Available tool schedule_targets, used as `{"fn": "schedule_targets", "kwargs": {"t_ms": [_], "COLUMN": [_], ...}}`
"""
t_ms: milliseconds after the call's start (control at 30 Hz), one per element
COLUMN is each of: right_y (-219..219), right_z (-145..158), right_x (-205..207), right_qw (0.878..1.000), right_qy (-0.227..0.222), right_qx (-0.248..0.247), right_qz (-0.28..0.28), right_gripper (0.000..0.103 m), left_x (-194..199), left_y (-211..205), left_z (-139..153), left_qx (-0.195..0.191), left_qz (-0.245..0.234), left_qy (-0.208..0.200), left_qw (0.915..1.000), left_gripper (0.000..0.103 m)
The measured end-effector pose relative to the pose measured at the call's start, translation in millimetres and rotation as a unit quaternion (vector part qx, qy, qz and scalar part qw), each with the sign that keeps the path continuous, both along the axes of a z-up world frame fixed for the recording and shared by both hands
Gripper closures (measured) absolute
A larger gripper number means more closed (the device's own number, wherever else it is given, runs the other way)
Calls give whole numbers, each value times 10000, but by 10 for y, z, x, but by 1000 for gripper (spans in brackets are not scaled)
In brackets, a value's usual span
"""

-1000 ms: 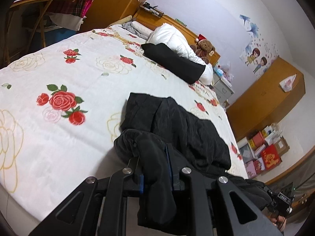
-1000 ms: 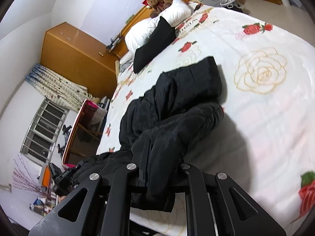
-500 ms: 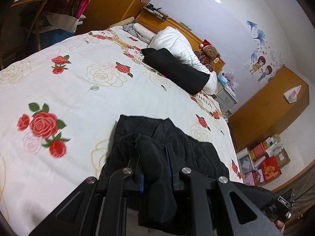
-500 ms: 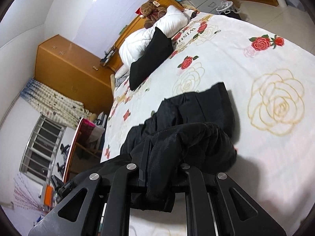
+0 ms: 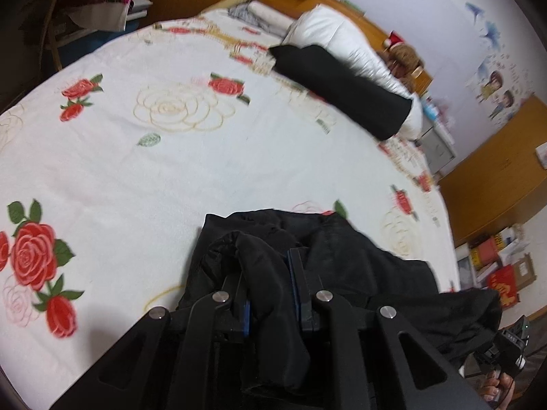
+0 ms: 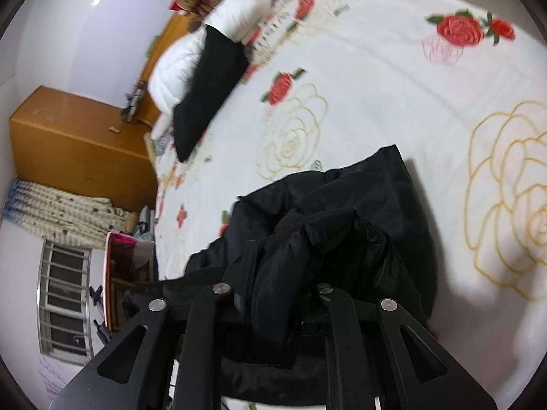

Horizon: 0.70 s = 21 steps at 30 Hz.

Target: Fold large clothes

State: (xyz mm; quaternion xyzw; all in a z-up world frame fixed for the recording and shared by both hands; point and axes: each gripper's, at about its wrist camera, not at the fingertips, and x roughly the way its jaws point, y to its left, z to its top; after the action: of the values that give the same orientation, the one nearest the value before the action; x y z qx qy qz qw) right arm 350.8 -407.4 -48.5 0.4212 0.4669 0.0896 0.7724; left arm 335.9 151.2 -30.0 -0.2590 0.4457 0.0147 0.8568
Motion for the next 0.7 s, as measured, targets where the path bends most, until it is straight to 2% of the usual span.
{"fn": "schedule_targets", "kwargs": {"t_ms": [200, 267, 333, 400, 467, 500, 533, 633, 700], "right_y": [-119, -166, -196, -254, -318, -333, -341, -221, -91], "right_z": [-379, -347, -243, -59, 150, 227, 326, 507, 517], "right_x": [146, 114, 81, -2, -108, -149, -204, -302, -304], "right_qw": [9969, 9947, 9912, 9871, 9865, 9869, 9899, 9961, 9943], "right_qy": [357, 328, 202, -101, -416, -556, -706, -882, -902], "right_qx": [695, 970, 1306, 1592, 1571, 1503, 1219, -38, -517], "right_qz": [-112, -104, -114, -143, -183, -167, -155, 33, 254], "right_gripper": [74, 65, 37, 22, 22, 22, 22, 22, 22], "left_x": [236, 257, 296, 304, 319, 322, 318, 276, 227], "left_y": [-57, -46, -33, -25, -21, -17, -7, 40, 83], "left_z": [-276, -288, -277, -254, -230, -211, -180, -21, 135], "left_qx": [-42, -181, -289, -371, -442, -527, -627, -921, -1017], "left_qz": [-90, -122, -129, -132, -148, -145, -113, -63, -116], "left_qy": [197, 244, 305, 331, 331, 333, 314, 144, -14], "left_qw": [9998, 9995, 9990, 9987, 9984, 9980, 9975, 9956, 9947], "left_gripper": [79, 78, 74, 71, 63, 61, 56, 45, 40]}}
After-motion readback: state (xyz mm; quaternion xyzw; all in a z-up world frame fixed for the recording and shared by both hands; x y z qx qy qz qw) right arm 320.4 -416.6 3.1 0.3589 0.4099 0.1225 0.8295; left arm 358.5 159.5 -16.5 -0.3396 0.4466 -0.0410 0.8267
